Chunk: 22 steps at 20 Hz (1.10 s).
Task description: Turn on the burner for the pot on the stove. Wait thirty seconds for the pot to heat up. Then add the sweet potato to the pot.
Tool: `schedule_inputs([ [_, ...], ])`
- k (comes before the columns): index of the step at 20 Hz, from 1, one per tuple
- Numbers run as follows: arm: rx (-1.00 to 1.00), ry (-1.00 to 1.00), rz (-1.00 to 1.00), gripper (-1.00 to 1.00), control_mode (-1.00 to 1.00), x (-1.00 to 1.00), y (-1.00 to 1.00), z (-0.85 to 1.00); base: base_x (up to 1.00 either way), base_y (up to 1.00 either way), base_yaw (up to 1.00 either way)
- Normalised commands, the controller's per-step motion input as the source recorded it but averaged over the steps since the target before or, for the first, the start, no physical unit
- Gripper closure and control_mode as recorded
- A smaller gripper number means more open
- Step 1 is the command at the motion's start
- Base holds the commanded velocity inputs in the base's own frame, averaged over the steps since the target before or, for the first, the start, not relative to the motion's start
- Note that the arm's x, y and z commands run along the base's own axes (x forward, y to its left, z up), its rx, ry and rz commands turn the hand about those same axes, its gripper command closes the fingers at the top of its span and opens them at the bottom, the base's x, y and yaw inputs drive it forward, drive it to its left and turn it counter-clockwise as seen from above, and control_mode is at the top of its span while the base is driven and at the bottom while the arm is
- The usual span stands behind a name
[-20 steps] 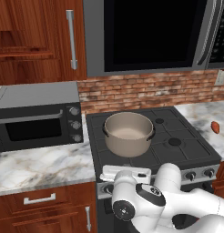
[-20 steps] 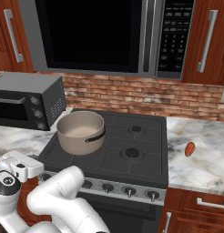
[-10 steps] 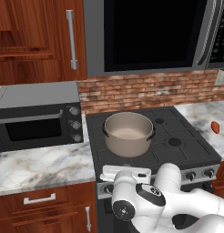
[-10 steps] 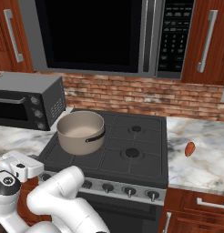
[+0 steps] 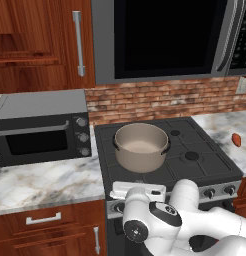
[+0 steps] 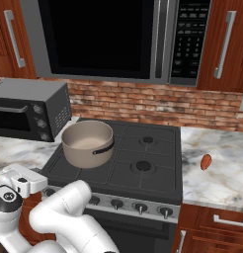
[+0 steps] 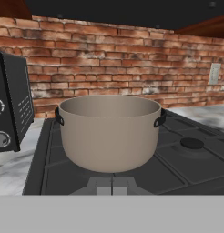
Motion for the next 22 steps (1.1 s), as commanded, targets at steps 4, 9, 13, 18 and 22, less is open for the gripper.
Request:
schedule_inputs([
  [4,0.0,0.0,0.0,1.0,-1.0,0.0,0.0,0.0,0.0,0.0,0.0],
  [9,0.0,0.0,0.0,1.0,-1.0,0.0,0.0,0.0,0.0,0.0,0.0],
  [13,0.0,0.0,0.0,1.0,-1.0,0.0,0.0,0.0,0.0,0.0,0.0],
  [18,0.0,0.0,0.0,1.0,-1.0,0.0,0.0,0.0,0.0,0.0,0.0],
  [22,0.0,0.0,0.0,1.0,-1.0,0.0,0.0,0.0,0.0,0.0,0.0],
])
